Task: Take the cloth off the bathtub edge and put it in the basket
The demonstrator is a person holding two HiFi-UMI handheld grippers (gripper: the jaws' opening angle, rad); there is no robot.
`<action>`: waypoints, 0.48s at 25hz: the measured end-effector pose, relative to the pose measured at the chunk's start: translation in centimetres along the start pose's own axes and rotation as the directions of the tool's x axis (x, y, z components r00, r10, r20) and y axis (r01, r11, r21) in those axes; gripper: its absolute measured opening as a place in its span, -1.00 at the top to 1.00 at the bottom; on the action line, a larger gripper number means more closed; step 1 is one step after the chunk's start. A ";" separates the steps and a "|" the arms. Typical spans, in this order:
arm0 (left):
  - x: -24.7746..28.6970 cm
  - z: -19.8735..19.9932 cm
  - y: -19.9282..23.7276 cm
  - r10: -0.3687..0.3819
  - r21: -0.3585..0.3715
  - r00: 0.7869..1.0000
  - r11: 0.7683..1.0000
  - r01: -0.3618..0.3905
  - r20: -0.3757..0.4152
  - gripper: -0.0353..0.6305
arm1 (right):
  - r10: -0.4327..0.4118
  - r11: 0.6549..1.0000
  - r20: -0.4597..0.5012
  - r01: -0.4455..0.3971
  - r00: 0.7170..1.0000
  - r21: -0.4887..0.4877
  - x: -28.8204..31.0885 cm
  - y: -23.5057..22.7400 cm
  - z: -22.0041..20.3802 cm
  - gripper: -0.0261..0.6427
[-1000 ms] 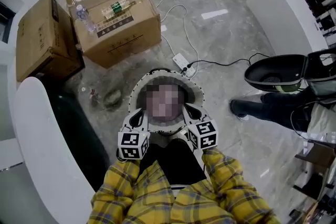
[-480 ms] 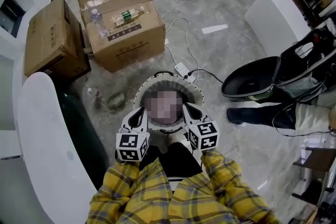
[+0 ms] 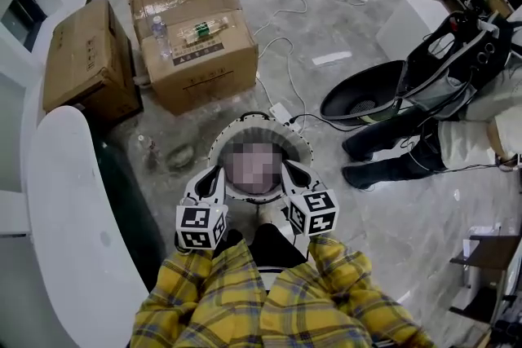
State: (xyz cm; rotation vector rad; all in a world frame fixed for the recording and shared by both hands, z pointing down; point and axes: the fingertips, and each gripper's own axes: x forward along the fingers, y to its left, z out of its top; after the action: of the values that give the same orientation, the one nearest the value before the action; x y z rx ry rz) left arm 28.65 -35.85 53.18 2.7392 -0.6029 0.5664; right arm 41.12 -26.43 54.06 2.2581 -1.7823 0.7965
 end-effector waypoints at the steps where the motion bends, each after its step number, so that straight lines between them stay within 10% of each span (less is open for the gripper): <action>1: -0.2 -0.1 -0.1 0.002 0.000 1.000 1.000 -0.002 0.005 0.80 | 0.001 1.000 0.005 -0.001 1.000 0.001 -0.2 0.1 -0.1 0.84; 12: -2.0 1.4 -0.4 0.016 -0.002 0.999 1.000 -0.016 0.037 0.80 | 0.003 1.000 0.041 -0.004 0.999 0.014 -1.8 0.8 1.5 0.84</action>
State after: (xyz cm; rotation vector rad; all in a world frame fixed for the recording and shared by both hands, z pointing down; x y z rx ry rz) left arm 27.56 -35.29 51.03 2.7513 -0.6336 0.5203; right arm 40.57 -25.75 51.72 2.2966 -1.8041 0.7710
